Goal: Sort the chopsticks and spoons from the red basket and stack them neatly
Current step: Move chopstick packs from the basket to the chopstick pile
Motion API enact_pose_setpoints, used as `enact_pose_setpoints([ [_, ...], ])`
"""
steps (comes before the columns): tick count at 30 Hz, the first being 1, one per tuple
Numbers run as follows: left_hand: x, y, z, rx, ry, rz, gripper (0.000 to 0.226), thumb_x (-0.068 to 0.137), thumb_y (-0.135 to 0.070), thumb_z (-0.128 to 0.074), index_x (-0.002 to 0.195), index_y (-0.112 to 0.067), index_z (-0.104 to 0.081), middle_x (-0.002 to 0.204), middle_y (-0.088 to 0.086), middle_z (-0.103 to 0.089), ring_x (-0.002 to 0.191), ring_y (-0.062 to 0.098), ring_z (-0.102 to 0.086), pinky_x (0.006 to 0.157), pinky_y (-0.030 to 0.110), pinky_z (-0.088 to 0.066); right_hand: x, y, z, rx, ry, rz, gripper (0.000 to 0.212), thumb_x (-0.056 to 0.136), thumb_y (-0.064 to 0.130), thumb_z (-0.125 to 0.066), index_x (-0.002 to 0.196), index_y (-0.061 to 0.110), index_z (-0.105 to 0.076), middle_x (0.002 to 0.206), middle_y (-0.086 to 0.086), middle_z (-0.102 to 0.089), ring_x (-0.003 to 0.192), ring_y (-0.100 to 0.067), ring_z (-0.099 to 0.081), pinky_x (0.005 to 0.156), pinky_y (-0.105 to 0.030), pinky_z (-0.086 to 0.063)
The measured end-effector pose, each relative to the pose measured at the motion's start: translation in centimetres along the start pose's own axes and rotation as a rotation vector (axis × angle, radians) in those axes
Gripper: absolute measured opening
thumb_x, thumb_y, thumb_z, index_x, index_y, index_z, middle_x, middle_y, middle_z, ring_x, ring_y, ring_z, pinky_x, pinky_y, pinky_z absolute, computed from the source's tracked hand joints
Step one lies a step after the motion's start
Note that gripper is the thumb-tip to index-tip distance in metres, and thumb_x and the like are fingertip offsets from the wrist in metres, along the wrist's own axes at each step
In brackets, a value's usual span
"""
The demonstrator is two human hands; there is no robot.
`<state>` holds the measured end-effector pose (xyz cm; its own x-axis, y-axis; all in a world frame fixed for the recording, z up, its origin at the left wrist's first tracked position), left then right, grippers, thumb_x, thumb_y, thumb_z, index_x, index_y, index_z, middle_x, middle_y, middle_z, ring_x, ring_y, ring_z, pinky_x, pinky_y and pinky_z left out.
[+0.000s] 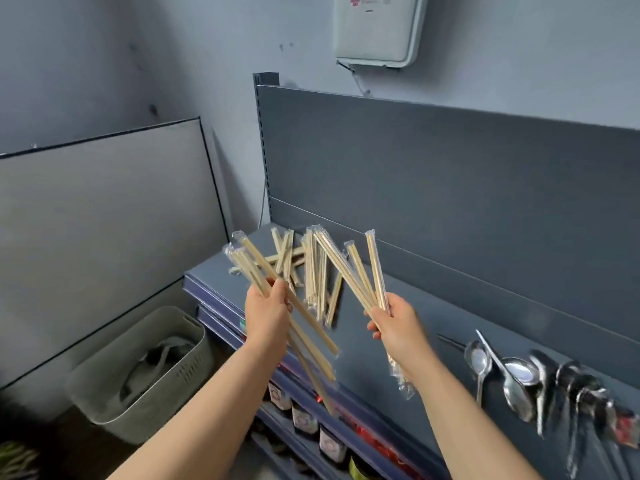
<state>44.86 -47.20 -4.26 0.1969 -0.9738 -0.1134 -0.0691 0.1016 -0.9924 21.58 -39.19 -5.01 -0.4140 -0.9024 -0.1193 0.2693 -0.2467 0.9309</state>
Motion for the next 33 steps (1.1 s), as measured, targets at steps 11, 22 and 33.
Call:
enact_pose_setpoints([
  [11, 14.5, 2.9, -4.2, 0.118, 0.02, 0.045, 0.009, 0.095, -0.019, -0.051, 0.094, -0.011, -0.055, 0.076, 0.005, -0.052, 0.065, 0.019, -0.047, 0.061, 0.033, -0.04, 12.1, -1.5, -7.2, -0.001, -0.014, -0.116, 0.019, 0.098, 0.01, -0.037, 0.107, 0.015, -0.053, 0.092, -0.008, -0.063, 0.075, -0.015, -0.059, 0.066, -0.03, -0.051],
  [22, 21.6, 5.0, -5.8, 0.729, 0.085, -0.179, 0.026, 0.091, -0.034, -0.055, 0.081, -0.01, -0.057, 0.097, 0.011, -0.062, 0.093, 0.033, -0.054, 0.084, 0.044, -0.048, 16.7, -3.7, -10.1, -0.155, -0.158, -0.217, 0.026, 0.097, 0.012, -0.044, 0.12, 0.015, -0.056, 0.118, -0.005, -0.048, 0.106, -0.022, -0.048, 0.092, -0.04, -0.048],
  [33, 22.8, 6.0, -6.2, 0.84, 0.331, -0.186, 0.054, 0.086, -0.035, -0.066, 0.122, -0.003, -0.042, 0.132, 0.02, -0.044, 0.117, 0.038, -0.044, 0.099, 0.045, -0.039, 13.5, -4.1, -11.4, -0.357, -0.275, -0.421, 0.053, 0.099, 0.027, -0.041, 0.149, 0.02, -0.027, 0.155, -0.004, -0.026, 0.14, -0.029, -0.021, 0.115, -0.047, -0.023],
])
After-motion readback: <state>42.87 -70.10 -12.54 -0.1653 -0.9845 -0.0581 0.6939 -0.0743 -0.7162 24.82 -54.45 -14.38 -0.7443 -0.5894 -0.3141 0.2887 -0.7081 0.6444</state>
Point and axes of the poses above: each hand's wrist, its own x-axis towards the middle knuckle, its own z-axis out of the back of the hand, y = z × x, the point moved 9 cm from there along x, towards the middle knuckle
